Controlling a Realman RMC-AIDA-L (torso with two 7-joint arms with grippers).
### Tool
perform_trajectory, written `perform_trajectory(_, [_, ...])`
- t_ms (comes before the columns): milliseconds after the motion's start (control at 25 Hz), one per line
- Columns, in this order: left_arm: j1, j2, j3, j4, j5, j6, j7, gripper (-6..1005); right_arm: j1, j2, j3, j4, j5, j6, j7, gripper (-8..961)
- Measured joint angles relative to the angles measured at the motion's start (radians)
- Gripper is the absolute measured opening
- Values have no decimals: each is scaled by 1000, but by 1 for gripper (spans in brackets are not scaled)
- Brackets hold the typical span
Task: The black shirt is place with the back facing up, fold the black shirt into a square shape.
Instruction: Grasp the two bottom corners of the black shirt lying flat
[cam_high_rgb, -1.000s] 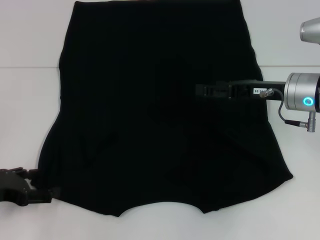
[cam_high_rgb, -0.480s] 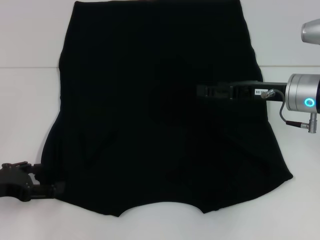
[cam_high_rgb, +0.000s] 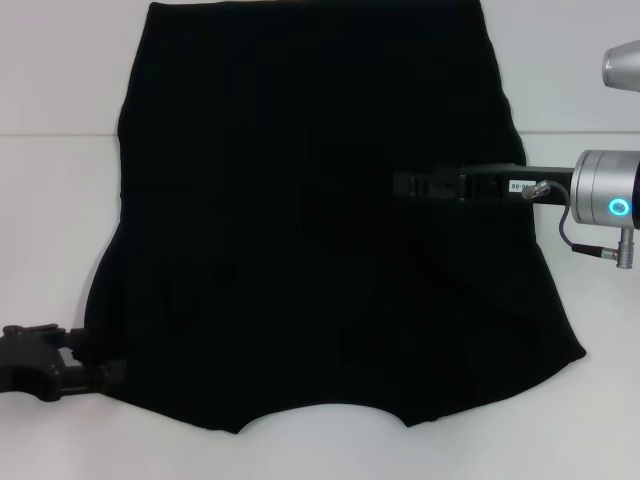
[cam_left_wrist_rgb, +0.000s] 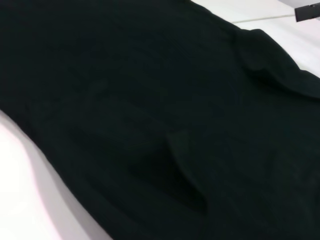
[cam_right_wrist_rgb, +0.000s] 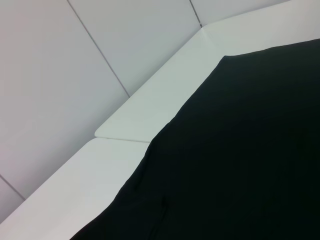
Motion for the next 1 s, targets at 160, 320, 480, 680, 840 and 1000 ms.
perform_trajectory(160, [0, 2, 1, 0, 5, -28, -5, 828, 1, 0, 0, 0, 0, -3, 0, 928])
perform_trajectory(320, [2, 0, 3, 0, 5, -42, -6, 610, 1, 0, 0, 0, 0, -4, 0, 927])
perform_trajectory(480, [3, -2, 5, 0, 7, -49, -3, 468, 1, -1, 0, 0, 0, -5, 0, 927])
perform_trajectory(680, [3, -4, 15, -1, 7, -51, -1, 361, 2, -2, 0, -1, 0, -5, -1, 926])
perform_trajectory(840, [3, -4, 16, -1, 7, -52, -1, 250, -1, -3, 0, -1, 0, -5, -1, 920])
perform_trajectory(1000, [2, -4, 16, -1, 7, -52, -3, 68, -1, -4, 0, -2, 0, -4, -2, 914])
